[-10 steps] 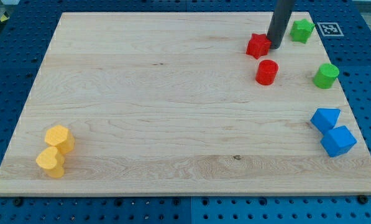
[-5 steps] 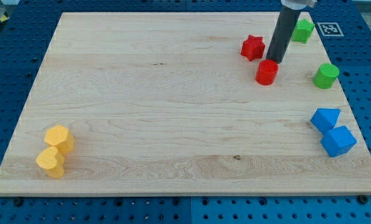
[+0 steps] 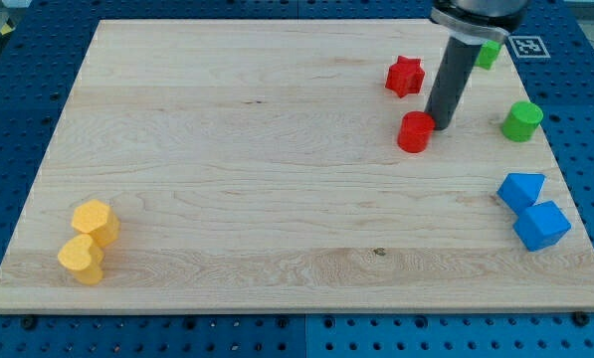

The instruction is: Place the red circle vertically to red star

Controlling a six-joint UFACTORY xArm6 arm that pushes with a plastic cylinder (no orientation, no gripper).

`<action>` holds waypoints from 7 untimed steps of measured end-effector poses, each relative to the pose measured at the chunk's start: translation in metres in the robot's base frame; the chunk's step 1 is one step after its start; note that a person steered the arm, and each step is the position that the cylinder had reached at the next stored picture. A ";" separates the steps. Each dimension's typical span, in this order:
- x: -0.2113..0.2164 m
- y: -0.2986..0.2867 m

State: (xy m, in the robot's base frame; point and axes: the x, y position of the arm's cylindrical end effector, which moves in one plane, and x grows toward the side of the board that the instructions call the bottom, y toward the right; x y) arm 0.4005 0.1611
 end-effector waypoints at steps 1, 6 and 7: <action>0.000 0.000; 0.007 -0.011; 0.007 -0.011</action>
